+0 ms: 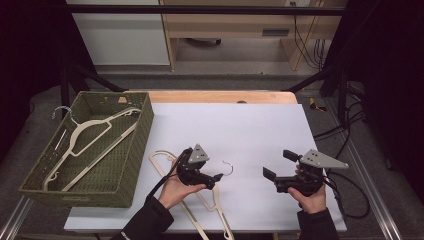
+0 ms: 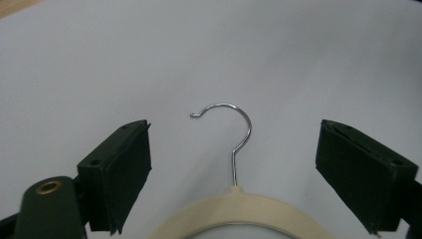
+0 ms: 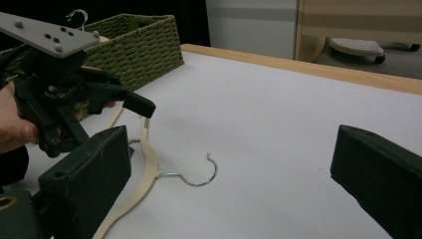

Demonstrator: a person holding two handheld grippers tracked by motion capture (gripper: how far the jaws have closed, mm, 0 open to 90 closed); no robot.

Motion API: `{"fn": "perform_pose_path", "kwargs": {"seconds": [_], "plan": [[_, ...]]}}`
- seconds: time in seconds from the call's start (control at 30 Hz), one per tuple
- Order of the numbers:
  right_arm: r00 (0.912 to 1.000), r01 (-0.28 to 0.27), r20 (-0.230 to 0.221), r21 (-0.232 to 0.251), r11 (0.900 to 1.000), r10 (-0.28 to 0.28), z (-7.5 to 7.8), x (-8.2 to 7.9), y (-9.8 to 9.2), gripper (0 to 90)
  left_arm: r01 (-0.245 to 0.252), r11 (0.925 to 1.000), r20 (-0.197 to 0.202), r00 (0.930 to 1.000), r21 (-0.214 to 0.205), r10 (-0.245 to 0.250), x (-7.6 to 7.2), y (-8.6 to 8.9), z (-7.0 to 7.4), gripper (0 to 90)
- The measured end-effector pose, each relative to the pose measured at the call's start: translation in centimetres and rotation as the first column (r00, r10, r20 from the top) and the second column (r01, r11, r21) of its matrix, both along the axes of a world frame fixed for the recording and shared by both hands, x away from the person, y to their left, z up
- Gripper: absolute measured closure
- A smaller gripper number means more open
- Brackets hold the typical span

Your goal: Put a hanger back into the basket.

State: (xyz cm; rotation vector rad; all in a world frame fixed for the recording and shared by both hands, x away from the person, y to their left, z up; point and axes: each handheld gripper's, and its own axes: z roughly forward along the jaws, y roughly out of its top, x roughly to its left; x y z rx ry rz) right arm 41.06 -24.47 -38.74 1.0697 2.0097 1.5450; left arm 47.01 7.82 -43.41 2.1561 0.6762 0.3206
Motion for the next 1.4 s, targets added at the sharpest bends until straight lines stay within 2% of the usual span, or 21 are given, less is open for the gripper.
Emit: {"fn": "perform_pose_path", "kwargs": {"seconds": [0.17, 0.27, 0.4, 0.43, 0.47, 0.5, 0.53, 0.63, 0.67, 0.77, 0.93, 1.0, 1.1, 1.13, 1.2, 1.33, 1.4], "plan": [[1.0000, -0.001, 0.001, 0.001, 1.0000, 0.001, 0.0, 0.0, 0.0, 3.2, 0.007, 0.9993, -0.025, 0.9997, 0.035, -0.006, 0.5, -0.7, -1.0, 24.1], [1.0000, -0.001, -0.001, 0.000, 1.0000, 0.001, 0.0, 0.0, 0.0, 3.2, 0.030, 0.9960, -0.062, 0.9977, 0.084, -0.025, 1.1, -1.1, -2.0, 31.5], [1.0000, 0.000, -0.005, 0.004, 1.0000, 0.000, 0.0, 0.0, 0.1, 3.2, 0.045, 0.9937, -0.090, 0.9953, 0.102, -0.036, 1.3, -1.4, -2.6, 43.8], [1.0000, -0.001, -0.004, 0.003, 1.0000, 0.001, 0.0, 0.0, 0.1, 3.2, 0.050, 0.9925, -0.096, 0.9946, 0.112, -0.039, 1.4, -1.4, -2.7, 43.8], [1.0000, 0.000, -0.006, 0.002, 1.0000, 0.000, -0.1, 0.0, 0.1, 3.2, 0.053, 0.9907, -0.108, 0.9933, 0.125, -0.040, 1.4, -1.6, -3.0, 48.4], [1.0000, -0.001, -0.004, 0.001, 1.0000, 0.001, -0.1, 0.0, 0.1, 3.2, 0.053, 0.9907, -0.108, 0.9933, 0.125, -0.040, 1.4, -1.6, -3.0, 50.2], [1.0000, -0.002, -0.005, 0.001, 1.0000, 0.002, -0.1, 0.0, 0.1, 3.2, 0.065, 0.9867, -0.115, 0.9922, 0.149, -0.048, 1.5, -1.7, -3.1, 52.6], [1.0000, -0.002, -0.005, 0.001, 1.0000, 0.002, -0.1, 0.1, 0.1, 3.3, 0.069, 0.9845, -0.125, 0.9910, 0.162, -0.049, 1.5, -1.9, -3.5, 60.1], [1.0000, -0.002, -0.006, 0.001, 1.0000, 0.002, -0.1, 0.1, 0.1, 3.3, 0.074, 0.9814, -0.121, 0.9912, 0.177, -0.053, 1.5, -1.9, -3.5, 61.9], [1.0000, -0.002, -0.005, 0.001, 1.0000, 0.002, -0.1, 0.1, 0.1, 3.2, 0.065, 0.9809, -0.113, 0.9926, 0.183, -0.045, 1.4, -2.0, -3.5, 65.2], [1.0000, -0.004, -0.005, 0.003, 1.0000, 0.004, -0.1, 0.1, 0.1, 3.3, 0.038, 0.9828, -0.123, 0.9923, 0.181, -0.016, 1.2, -2.4, -3.5, 71.7], [1.0000, -0.004, -0.005, 0.003, 1.0000, 0.004, -0.1, 0.1, 0.2, 3.3, 0.029, 0.9807, -0.130, 0.9916, 0.193, -0.004, 1.0, -2.6, -3.4, 75.0], [1.0000, -0.005, -0.006, 0.005, 1.0000, 0.005, 0.0, 0.1, 0.2, 3.4, 0.017, 0.9832, -0.135, 0.9908, 0.182, 0.008, 1.1, -2.5, -3.4, 80.1], [1.0000, -0.007, -0.005, 0.004, 1.0000, 0.007, 0.0, 0.1, 0.3, 3.4, 0.014, 0.9864, -0.158, 0.9874, 0.164, 0.012, 1.4, -2.3, -3.5, 81.5], [0.9999, -0.013, -0.008, -0.001, 0.9999, 0.012, -0.1, 0.1, 0.3, 3.4, 0.001, 0.9869, -0.160, 0.9867, 0.162, 0.026, 1.4, -2.3, -3.5, 83.8], [0.9998, -0.016, -0.013, 0.003, 0.9999, 0.016, -0.1, 0.2, 0.6, 3.4, 0.004, 0.9844, -0.151, 0.9883, 0.176, 0.023, 1.3, -2.5, -3.4, 84.8], [0.9998, -0.017, -0.015, 0.001, 0.9999, 0.017, -0.2, 0.2, 0.7, 3.4, 0.010, 0.9855, -0.160, 0.9869, 0.169, 0.018, 1.5, -2.5, -3.4, 84.7]]}}
